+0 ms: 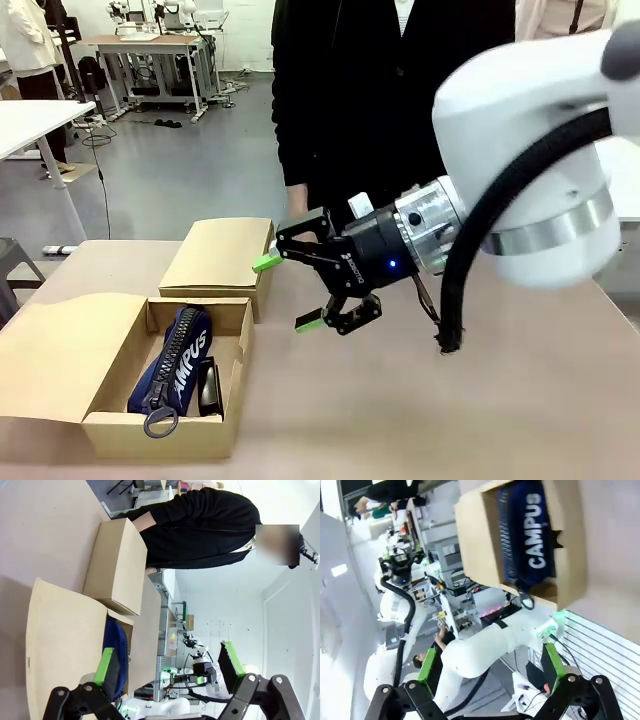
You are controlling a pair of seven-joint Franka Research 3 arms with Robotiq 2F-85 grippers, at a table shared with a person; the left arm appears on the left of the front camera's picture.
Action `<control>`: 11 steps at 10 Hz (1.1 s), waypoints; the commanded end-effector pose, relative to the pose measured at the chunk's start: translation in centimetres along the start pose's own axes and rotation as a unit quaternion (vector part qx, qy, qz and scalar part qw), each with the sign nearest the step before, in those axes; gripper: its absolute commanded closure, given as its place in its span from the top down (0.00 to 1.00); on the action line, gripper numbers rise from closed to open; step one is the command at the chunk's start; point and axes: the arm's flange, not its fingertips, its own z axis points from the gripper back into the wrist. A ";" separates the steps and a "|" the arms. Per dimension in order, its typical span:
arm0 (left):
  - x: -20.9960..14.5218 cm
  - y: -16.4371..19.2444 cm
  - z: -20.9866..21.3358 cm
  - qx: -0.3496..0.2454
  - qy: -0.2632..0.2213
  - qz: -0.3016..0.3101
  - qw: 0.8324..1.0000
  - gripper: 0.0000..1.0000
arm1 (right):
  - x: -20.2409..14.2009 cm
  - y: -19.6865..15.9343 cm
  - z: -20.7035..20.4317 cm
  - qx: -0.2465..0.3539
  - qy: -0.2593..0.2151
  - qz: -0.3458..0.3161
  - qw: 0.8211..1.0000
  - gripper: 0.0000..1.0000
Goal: Place items inside the box.
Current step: Pick up a Pencil pouch or Stapler and place it inside the Mailer Box closest to the robot.
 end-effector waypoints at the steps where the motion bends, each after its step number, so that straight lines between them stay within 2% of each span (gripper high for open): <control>1: -0.1 -0.1 0.1 -0.009 -0.001 -0.008 1.000 1.00 | 1.6 6.1 -2.4 0.015 0.007 0.030 0.999 1.00; 3: -0.1 -0.1 0.1 -0.009 -0.001 -0.008 1.000 1.00 | 1.6 6.1 -2.4 0.015 0.007 0.030 0.999 1.00; 4: -0.1 -0.1 0.1 -0.009 -0.001 -0.008 1.000 1.00 | 0.3 4.2 -1.1 0.016 0.009 0.025 1.000 1.00; 5: -0.1 -0.1 0.1 -0.009 -0.001 -0.008 1.000 1.00 | 2.9 3.5 0.0 0.025 -0.035 -0.005 0.999 1.00; 7: -0.1 -0.1 0.1 -0.009 -0.001 -0.008 1.000 1.00 | 7.9 2.1 8.5 0.162 -0.057 -0.076 0.982 1.00; 8: -0.1 -0.1 0.1 -0.009 -0.001 -0.008 1.000 1.00 | 9.1 0.4 13.2 0.189 -0.039 -0.087 0.977 1.00; 9: -0.1 -0.1 0.1 -0.009 -0.001 -0.008 1.000 1.00 | 10.3 -2.6 17.2 0.170 0.000 -0.080 0.982 1.00; 10: -0.1 -0.1 0.1 -0.009 -0.001 -0.008 1.000 1.00 | 10.2 -5.4 20.3 0.181 0.085 -0.099 0.975 1.00; 11: -0.1 -0.1 0.1 -0.009 -0.001 -0.008 1.000 1.00 | 9.5 -7.6 22.9 0.194 0.135 -0.100 0.967 1.00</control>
